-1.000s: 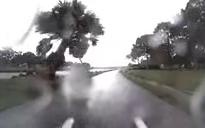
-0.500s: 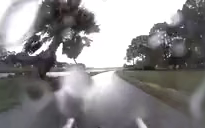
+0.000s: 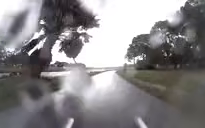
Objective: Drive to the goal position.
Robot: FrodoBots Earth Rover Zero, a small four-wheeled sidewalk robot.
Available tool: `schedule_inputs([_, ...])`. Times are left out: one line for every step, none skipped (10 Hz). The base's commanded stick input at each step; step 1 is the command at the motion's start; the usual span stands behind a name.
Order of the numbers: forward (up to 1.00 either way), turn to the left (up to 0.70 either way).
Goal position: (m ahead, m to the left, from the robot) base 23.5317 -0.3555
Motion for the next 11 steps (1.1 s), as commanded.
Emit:
schedule_inputs([1.0,-0.01])
schedule_inputs([1.0,-0.16])
schedule_inputs([1.0,-0.33])
schedule_inputs([1.0,-0.14])
schedule_inputs([1.0,0.0])
schedule_inputs([1.0,0.0])
schedule_inputs([1.0,0.0])
schedule_inputs([1.0,0.0])
schedule_inputs([1.0,0.0])
schedule_inputs([1.0,0.0])
schedule_inputs([1.0,0.0])
